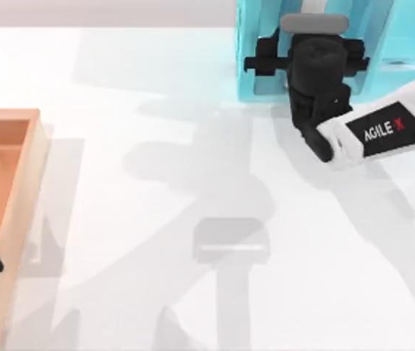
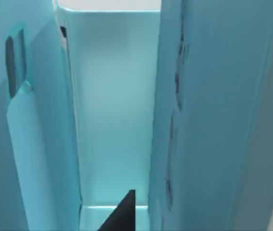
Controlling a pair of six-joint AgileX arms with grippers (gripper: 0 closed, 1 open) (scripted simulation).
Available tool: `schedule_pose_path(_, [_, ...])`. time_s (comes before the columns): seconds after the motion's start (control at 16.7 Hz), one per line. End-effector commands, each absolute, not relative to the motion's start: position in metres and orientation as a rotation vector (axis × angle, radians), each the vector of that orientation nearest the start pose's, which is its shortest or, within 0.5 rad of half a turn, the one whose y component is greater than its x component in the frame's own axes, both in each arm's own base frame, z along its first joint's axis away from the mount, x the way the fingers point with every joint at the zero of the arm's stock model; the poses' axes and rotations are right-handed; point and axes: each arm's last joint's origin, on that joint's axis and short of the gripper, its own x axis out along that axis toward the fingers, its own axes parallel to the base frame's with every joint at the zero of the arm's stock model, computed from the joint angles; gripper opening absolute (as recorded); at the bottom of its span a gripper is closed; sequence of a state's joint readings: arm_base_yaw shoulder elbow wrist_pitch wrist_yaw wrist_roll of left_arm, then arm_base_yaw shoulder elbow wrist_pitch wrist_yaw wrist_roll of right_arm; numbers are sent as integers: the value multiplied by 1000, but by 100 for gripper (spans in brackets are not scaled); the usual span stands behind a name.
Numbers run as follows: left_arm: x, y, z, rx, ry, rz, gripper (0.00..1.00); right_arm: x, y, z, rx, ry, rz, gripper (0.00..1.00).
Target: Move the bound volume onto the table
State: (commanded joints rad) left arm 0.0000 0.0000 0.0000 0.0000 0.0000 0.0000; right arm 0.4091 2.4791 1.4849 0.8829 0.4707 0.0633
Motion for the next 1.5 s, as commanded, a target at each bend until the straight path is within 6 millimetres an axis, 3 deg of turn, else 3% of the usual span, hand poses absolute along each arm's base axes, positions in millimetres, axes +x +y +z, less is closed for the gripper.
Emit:
schedule_pose_path(0.6, [106, -1, 160, 0, 0, 0, 100, 474, 197, 78, 7, 96, -37, 2])
schedule_pose_path(1.2, [106, -1, 160, 0, 0, 0, 100, 473, 197, 79, 8, 96, -36, 0])
schedule_pose_path(1.38, [106, -1, 160, 0, 0, 0, 100, 462, 206, 98, 7, 101, -25, 0])
schedule_pose_path(1.5, [106, -1, 160, 0, 0, 0, 100, 445, 214, 124, 5, 105, -19, 0])
